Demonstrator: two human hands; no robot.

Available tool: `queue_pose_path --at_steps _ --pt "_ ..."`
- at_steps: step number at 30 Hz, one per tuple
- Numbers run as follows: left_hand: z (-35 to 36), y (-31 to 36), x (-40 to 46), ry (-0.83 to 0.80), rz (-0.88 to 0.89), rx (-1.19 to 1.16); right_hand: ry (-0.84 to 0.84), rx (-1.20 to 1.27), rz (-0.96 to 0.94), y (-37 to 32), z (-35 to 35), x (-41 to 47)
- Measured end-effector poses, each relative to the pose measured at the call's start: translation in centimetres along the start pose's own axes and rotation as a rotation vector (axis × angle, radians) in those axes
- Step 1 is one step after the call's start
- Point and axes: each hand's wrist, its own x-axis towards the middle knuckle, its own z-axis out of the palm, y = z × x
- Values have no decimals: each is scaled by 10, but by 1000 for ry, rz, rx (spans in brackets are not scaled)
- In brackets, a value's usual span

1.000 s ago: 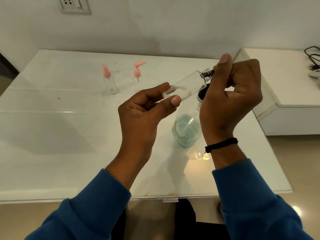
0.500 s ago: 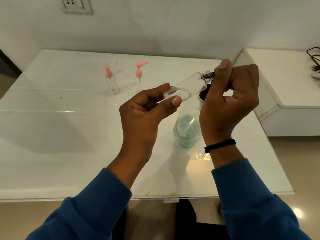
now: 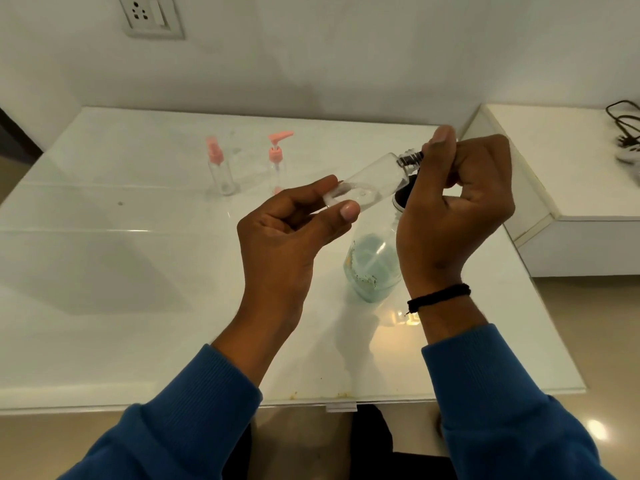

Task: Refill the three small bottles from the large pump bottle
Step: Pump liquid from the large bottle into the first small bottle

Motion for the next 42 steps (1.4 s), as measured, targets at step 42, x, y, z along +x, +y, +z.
queue_pose_path --at_steps 42 --pt "0 3 0 -1 8 9 9 -37 -13 0 0 -4"
